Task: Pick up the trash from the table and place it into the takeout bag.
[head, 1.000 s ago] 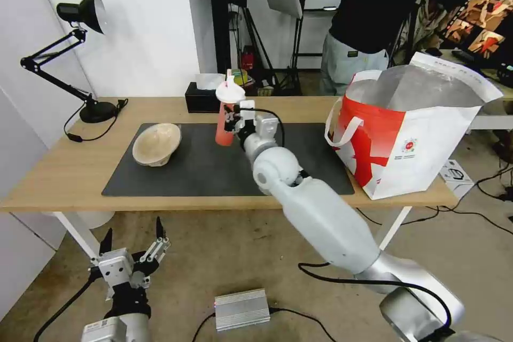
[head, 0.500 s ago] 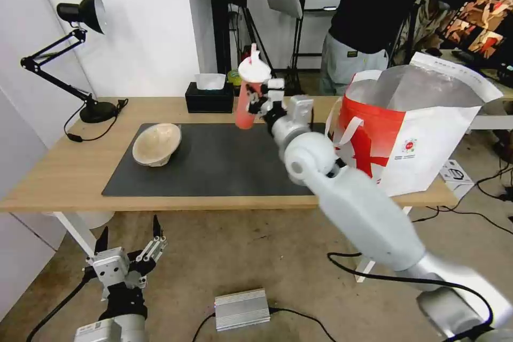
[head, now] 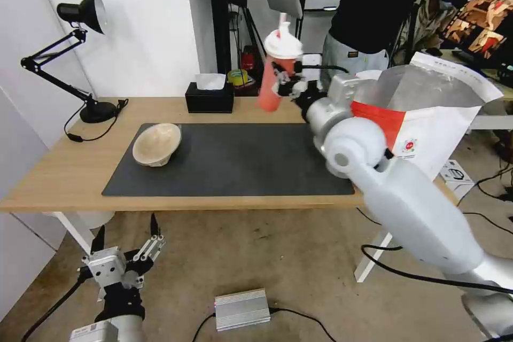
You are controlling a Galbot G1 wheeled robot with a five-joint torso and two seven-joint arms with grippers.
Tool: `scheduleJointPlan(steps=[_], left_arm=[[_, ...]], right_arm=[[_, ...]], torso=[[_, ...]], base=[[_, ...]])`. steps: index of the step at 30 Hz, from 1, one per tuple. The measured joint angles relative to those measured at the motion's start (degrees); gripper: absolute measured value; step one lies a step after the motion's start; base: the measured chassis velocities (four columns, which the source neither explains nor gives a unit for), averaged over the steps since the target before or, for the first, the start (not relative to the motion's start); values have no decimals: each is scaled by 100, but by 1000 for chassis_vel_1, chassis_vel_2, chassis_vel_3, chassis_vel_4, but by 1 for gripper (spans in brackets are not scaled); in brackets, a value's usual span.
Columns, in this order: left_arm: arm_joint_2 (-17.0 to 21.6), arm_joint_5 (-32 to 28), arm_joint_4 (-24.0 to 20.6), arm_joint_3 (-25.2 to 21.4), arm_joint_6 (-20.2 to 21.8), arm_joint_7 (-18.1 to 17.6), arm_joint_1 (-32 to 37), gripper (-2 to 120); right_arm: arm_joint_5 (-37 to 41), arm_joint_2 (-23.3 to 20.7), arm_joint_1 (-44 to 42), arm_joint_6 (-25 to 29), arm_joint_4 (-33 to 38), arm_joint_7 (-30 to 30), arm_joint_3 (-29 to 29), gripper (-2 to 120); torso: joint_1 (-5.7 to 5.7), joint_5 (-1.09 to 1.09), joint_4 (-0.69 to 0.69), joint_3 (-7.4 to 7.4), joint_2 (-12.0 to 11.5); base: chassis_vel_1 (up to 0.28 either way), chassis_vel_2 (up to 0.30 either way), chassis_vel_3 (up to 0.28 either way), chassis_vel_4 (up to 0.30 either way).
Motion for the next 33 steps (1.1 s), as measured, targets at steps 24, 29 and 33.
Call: scheduleJointPlan(steps=[24, 29, 33], left_arm=[[74, 7, 82, 50, -12, 7, -90, 100], [71, 5, 95, 61, -12, 6, -92, 100], [68, 5, 94, 73, -12, 6, -84, 100]], right_arm=[[457, -1022, -280, 50, -70, 22, 1182, 3], [555, -1089, -230, 83, -176, -25, 1345, 3], [658, -1124, -201, 150, -239, -8, 1381, 3]], torso=[[0, -1, 0, 0, 0], [0, -1, 0, 0, 0], [0, -1, 1, 0, 0]], base=[[0, 0, 0, 0], [0, 0, 0, 0], [0, 0, 0, 0]])
